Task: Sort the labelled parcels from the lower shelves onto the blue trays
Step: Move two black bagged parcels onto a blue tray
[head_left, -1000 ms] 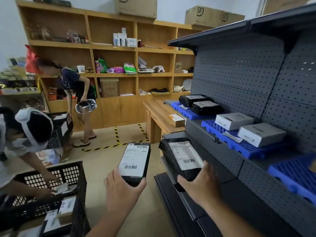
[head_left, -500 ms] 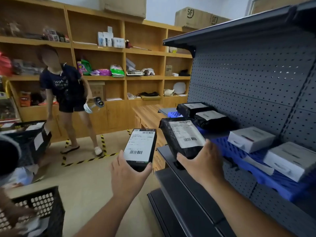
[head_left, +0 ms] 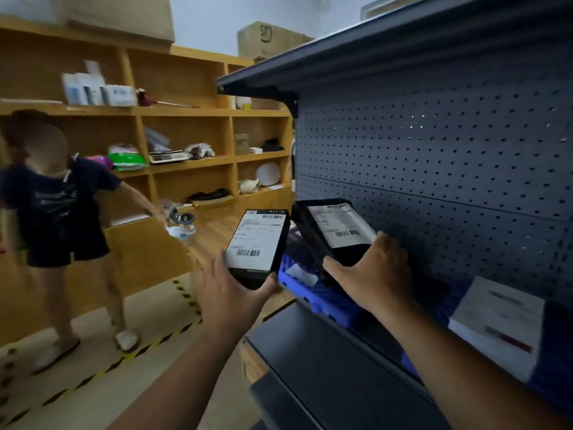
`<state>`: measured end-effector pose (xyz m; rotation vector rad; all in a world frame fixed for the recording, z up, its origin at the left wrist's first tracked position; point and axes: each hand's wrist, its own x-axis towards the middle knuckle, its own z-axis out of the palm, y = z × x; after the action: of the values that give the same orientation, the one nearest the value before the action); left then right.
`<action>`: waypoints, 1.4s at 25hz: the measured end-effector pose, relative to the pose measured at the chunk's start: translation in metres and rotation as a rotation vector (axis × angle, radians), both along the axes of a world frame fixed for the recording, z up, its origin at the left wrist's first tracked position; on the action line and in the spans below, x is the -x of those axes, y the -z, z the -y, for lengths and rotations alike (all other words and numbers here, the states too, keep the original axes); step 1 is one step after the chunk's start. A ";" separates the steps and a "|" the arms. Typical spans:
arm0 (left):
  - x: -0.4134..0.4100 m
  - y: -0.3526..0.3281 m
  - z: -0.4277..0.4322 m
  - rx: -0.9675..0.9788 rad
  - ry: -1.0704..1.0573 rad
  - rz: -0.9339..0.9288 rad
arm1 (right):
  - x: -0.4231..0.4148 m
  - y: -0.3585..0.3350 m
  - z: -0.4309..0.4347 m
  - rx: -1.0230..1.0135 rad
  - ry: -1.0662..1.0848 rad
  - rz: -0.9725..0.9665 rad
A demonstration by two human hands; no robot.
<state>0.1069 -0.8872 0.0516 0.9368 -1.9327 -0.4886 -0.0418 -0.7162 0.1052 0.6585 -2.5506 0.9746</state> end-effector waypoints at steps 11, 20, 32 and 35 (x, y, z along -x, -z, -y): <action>0.176 -0.003 0.128 0.027 0.578 -0.089 | 0.043 0.005 0.087 0.073 0.570 0.081; 0.206 -0.018 0.144 0.001 0.754 0.043 | 0.023 -0.001 0.119 -0.040 0.876 0.090; 0.211 -0.009 0.134 -0.049 0.787 0.103 | 0.039 0.016 0.129 -0.182 0.963 0.160; 0.212 -0.007 0.133 -0.105 0.809 0.085 | 0.041 0.024 0.130 -0.170 0.967 0.156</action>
<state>-0.1049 -1.0205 0.0590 0.1913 -2.3402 -1.0260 -0.0830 -0.8462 0.0808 -0.6206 -2.5878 0.4654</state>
